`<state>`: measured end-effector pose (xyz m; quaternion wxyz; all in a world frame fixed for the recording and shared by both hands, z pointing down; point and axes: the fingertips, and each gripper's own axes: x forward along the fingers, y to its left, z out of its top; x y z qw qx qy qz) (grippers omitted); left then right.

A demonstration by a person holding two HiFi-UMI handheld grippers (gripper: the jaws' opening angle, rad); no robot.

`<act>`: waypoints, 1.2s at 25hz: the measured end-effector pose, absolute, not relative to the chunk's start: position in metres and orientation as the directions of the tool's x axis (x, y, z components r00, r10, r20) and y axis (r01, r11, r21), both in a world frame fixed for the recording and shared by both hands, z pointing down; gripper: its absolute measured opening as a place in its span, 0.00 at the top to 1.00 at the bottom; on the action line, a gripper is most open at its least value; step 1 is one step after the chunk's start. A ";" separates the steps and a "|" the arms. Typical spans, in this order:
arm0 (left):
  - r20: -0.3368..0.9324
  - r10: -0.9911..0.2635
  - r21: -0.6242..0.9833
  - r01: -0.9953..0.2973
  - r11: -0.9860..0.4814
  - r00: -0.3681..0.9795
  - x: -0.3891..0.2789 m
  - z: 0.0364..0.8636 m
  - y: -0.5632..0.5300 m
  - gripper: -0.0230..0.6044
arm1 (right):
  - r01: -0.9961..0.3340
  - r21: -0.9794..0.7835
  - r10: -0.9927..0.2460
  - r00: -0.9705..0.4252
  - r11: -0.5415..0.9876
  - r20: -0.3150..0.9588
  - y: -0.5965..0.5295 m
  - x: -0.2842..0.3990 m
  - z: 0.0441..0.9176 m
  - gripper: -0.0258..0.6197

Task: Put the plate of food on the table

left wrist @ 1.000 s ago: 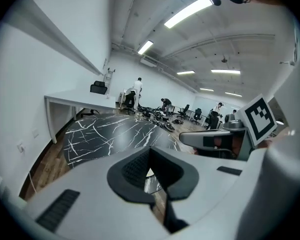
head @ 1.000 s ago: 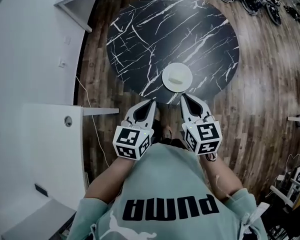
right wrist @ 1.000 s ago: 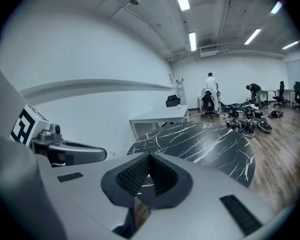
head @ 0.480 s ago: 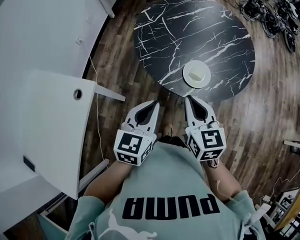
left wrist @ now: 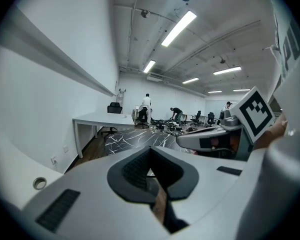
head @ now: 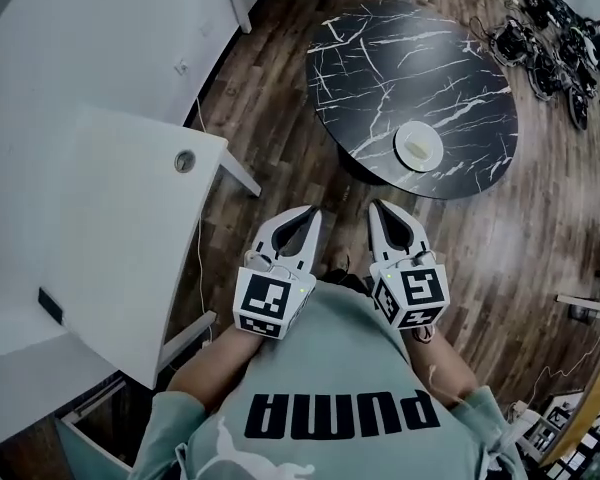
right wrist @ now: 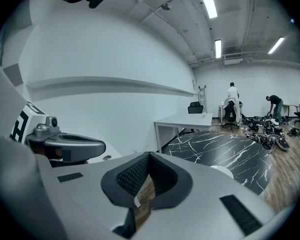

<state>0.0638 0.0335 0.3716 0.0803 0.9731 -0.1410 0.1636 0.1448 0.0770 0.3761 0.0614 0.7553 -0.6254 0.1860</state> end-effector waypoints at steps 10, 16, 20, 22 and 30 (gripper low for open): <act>0.295 -0.266 0.145 -0.318 -0.937 0.918 -0.014 0.369 0.052 0.95 | -0.962 -0.116 -0.910 0.190 -0.248 0.369 0.106 0.079 0.370 0.95; 0.293 -0.299 0.122 -0.345 -0.930 0.908 -0.027 0.372 0.084 0.95 | -0.976 -0.101 -0.919 0.145 -0.195 0.366 0.141 0.055 0.374 0.95; 0.288 -0.349 0.097 -0.390 -0.916 0.892 -0.024 0.368 0.100 0.95 | -0.982 -0.100 -0.926 0.115 -0.161 0.360 0.164 0.057 0.376 0.95; 0.292 -0.371 0.093 -0.412 -0.906 0.882 -0.022 0.371 0.113 0.95 | -0.985 -0.092 -0.932 0.108 -0.148 0.347 0.178 0.061 0.373 0.95; 0.295 -0.430 0.074 -0.469 -0.880 0.853 -0.010 0.386 0.160 0.95 | -0.990 -0.084 -0.944 0.078 -0.111 0.320 0.225 0.080 0.384 0.95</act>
